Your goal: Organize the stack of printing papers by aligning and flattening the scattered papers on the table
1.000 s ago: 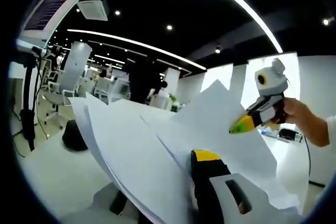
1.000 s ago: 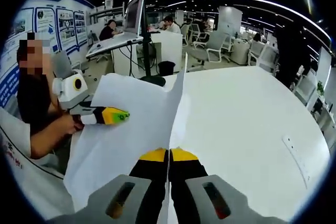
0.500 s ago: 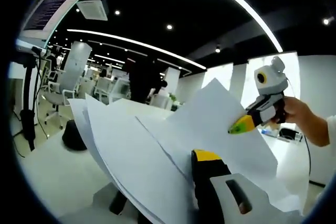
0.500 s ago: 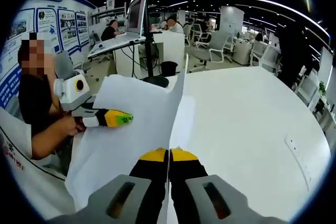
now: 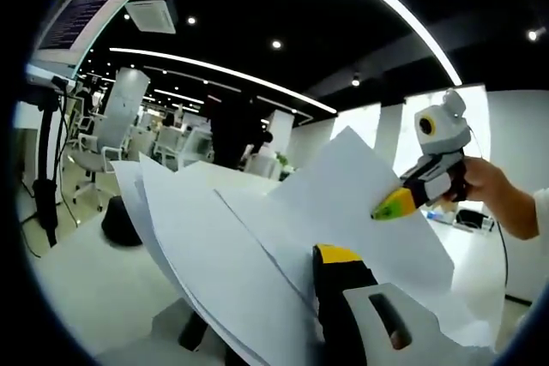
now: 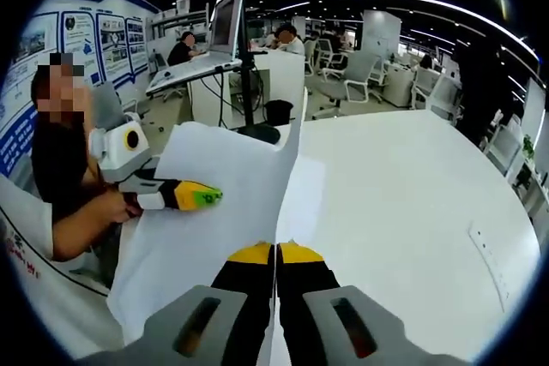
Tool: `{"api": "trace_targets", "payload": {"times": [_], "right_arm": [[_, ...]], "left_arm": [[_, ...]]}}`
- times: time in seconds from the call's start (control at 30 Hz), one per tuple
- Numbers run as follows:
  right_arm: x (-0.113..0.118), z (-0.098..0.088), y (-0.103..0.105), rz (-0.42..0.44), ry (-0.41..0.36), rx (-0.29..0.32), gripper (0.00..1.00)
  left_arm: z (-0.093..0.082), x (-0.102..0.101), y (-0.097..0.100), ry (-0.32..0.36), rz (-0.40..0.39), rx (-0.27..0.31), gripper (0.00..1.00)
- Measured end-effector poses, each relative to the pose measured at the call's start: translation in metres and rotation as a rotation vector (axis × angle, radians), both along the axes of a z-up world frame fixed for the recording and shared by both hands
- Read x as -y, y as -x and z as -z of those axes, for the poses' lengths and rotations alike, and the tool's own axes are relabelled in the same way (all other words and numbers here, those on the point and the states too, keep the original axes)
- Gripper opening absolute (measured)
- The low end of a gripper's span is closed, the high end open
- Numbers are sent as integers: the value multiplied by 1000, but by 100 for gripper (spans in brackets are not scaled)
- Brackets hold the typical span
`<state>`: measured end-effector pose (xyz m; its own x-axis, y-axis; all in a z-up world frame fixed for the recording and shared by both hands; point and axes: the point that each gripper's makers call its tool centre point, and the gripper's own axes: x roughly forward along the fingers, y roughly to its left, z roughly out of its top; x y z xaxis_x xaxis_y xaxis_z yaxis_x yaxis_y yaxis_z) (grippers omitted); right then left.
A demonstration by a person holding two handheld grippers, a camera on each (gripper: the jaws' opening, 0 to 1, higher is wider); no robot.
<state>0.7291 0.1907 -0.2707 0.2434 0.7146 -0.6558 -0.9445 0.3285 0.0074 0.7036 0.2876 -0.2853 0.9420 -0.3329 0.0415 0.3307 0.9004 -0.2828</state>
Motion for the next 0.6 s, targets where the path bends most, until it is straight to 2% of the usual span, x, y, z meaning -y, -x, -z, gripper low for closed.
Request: {"api": "trace_targets", "payload": {"times": [0.6], "right_arm": [[-3, 3, 2, -7, 4, -7, 0]], "left_arm": [[2, -9, -4, -3, 0, -2, 21]]}}
